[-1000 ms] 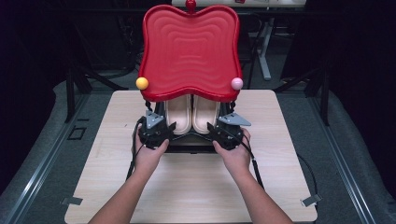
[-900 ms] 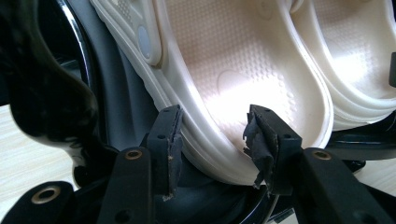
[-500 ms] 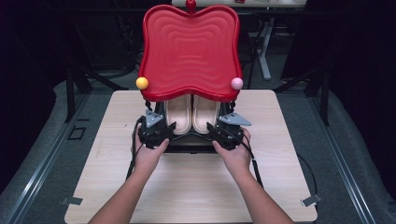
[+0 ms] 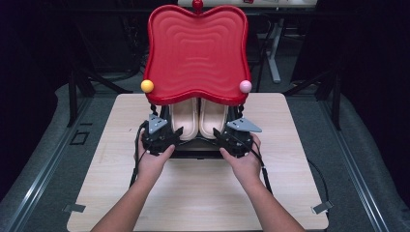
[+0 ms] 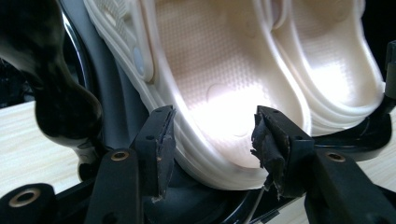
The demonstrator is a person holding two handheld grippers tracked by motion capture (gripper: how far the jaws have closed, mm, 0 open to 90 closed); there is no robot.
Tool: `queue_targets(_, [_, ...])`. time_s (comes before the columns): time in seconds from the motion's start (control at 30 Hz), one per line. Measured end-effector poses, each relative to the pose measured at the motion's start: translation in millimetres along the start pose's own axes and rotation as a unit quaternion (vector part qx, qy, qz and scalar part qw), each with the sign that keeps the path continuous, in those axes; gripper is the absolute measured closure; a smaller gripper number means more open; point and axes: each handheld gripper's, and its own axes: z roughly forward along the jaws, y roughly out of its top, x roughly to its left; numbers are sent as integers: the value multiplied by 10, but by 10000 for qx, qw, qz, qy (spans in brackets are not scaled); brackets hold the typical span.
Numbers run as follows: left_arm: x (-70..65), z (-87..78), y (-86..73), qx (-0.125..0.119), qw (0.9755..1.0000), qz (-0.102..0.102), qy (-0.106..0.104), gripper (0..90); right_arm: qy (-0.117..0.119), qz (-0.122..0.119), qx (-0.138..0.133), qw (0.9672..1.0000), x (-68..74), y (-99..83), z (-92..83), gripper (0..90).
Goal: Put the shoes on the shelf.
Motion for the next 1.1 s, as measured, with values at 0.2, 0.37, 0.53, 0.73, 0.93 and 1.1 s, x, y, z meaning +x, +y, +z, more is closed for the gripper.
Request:
queue_targets(0.2, [-23, -82, 14, -89, 9999, 37, -61, 476, -6, -149, 22, 9999, 4, 15, -108, 510])
queue_targets(0.37, [-35, -167, 12, -151, 9998, 105, -117, 472, 61, -212, -64, 9997, 7, 27, -204, 496])
queue_targets(0.53, [-43, -258, -21, -235, 9994, 163, -182, 467, 78, -337, -73, 9994, 15, 22, -289, 493])
queue_targets(0.73, [-27, -372, -105, -228, 9992, 254, -223, 463, 130, -454, -47, 9989, 4, -24, -389, 496])
queue_targets(0.93, [34, -491, -249, -134, 9993, 246, -229, 461, 112, -494, -7, 9987, -54, -139, -513, 492])
queue_targets(1.1, [75, -571, -417, -74, 9994, 246, -232, 460, 48, -524, -9, 9986, -118, -246, -612, 497])
